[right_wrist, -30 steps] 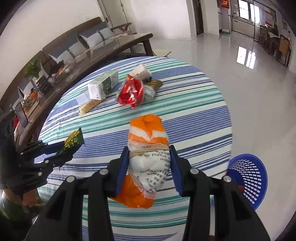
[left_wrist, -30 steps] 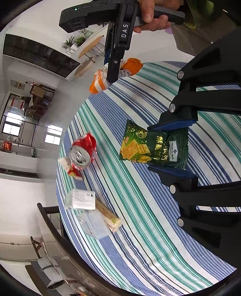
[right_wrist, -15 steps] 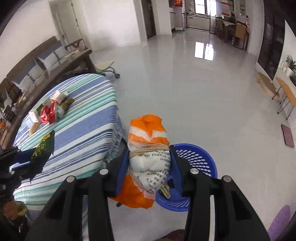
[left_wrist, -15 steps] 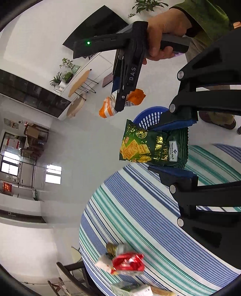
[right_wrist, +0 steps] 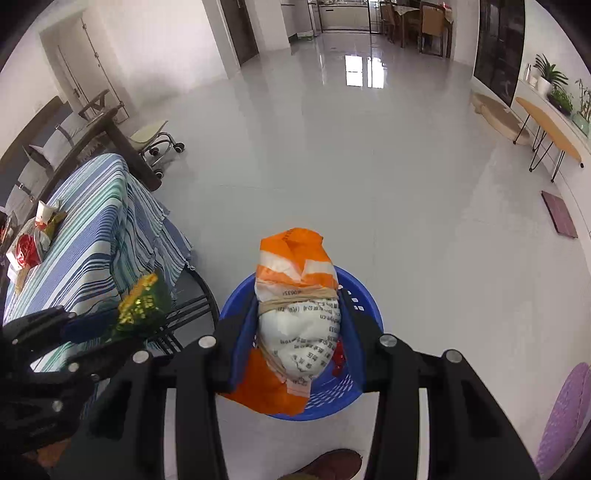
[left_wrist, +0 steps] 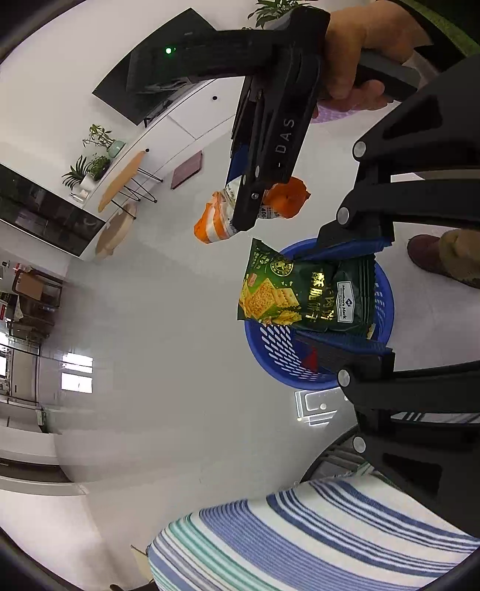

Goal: Collect trash
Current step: 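Carry both items over the blue wastebasket and open both grippers to drop them, then move both tools back over the table toward the remaining trash, then grasp the clear plastic box with the left gripper while the right gripper grasps the red can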

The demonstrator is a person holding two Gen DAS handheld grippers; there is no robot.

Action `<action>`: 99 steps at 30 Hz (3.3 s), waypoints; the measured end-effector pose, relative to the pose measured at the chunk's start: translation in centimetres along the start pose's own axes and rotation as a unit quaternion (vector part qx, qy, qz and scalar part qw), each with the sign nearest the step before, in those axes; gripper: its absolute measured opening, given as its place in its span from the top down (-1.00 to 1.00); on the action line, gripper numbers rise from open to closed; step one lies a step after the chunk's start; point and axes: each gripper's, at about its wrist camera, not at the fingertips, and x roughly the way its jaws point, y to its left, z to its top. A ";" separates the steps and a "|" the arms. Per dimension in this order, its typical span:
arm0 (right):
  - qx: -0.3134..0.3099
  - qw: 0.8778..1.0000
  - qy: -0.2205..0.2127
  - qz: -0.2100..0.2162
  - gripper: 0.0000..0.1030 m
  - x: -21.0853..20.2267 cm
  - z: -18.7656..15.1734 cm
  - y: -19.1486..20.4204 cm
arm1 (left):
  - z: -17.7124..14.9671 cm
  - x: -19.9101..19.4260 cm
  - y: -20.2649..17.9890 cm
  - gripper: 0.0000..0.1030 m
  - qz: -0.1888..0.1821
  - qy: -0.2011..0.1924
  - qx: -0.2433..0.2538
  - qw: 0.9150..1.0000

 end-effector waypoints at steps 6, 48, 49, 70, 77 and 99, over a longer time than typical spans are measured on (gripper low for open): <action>0.022 1.000 0.007 0.007 0.18 1.0 0.1 -1.5 | 0.2 3.8 -0.1 0.31 0.009 0.021 0.001 1.000; -0.242 0.963 -0.077 0.092 -0.91 -2.5 -10.0 28.4 | -17.6 -21.7 21.7 -0.85 0.284 -0.057 -0.136 0.947; -0.247 0.961 -0.073 0.098 -0.91 -2.4 -10.3 29.6 | -18.1 -22.1 22.5 -0.85 0.287 -0.056 -0.145 0.945; -0.274 0.958 -0.016 0.081 -0.91 1.8 -11.0 37.8 | -20.5 -23.3 25.3 -0.92 0.285 -0.055 -0.165 0.942; -0.268 0.960 -0.017 0.078 -0.91 1.9 -11.0 37.9 | -20.2 -24.1 26.0 -0.92 0.280 -0.036 -0.153 0.947; -0.267 0.961 -0.020 0.074 -0.91 1.8 -11.1 37.9 | -5.9 -24.3 41.7 -0.29 0.210 -0.038 -0.275 0.937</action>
